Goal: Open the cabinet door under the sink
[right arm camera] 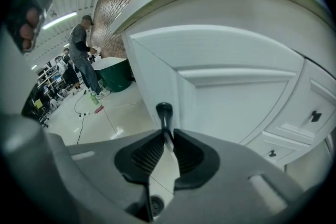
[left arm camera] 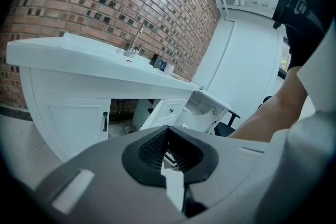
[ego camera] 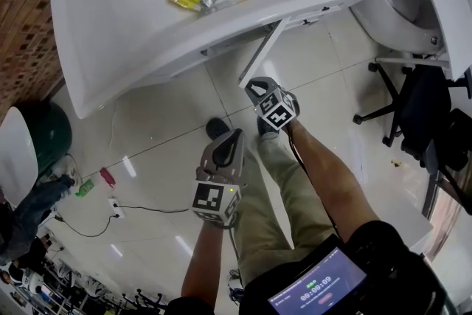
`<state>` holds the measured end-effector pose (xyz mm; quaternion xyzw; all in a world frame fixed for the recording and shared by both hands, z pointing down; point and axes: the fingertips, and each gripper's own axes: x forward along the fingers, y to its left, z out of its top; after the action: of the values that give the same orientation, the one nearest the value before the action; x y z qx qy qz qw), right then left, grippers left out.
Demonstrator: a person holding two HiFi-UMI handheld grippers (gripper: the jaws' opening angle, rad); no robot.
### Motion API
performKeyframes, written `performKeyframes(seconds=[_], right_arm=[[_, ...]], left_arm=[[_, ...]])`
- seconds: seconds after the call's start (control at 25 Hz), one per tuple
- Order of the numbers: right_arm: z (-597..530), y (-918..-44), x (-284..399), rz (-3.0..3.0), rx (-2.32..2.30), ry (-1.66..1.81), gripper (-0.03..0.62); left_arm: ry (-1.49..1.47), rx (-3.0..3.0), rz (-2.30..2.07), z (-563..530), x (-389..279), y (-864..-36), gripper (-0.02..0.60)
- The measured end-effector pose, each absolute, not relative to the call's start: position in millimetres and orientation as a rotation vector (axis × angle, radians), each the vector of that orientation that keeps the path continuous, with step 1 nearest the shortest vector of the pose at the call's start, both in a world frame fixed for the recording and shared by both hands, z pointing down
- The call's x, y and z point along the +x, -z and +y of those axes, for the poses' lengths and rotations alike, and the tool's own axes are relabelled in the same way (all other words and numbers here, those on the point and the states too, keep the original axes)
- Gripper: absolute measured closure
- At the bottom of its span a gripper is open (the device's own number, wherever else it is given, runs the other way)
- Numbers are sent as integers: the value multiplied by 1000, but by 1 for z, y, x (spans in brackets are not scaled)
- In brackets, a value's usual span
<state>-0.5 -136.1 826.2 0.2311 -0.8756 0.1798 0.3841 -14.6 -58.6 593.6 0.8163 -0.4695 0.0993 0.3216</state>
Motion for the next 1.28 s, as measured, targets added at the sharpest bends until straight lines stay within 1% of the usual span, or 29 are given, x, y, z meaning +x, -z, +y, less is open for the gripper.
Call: performKeyframes(seconds=[0.44, 0.76, 0.96, 1.2, 1.28], right_arm=[[-116, -828, 46, -2198, 622, -513, 553], [-104, -831, 94, -2157, 652, -523, 554], [-102, -832, 137, -2109, 727, -547, 557], [-117, -832, 216, -1985, 911, -553, 576], [-122, -832, 233, -1963, 918, -538, 576]], left_arm=[[-273, 2179, -1198, -61, 8, -584, 565], [-277, 2182, -1191, -60, 18, -583, 565], [-278, 2184, -1194, -61, 20, -581, 565], [-281, 2192, -1187, -64, 27, -576, 565], [-286, 2193, -1183, -64, 29, -576, 565]])
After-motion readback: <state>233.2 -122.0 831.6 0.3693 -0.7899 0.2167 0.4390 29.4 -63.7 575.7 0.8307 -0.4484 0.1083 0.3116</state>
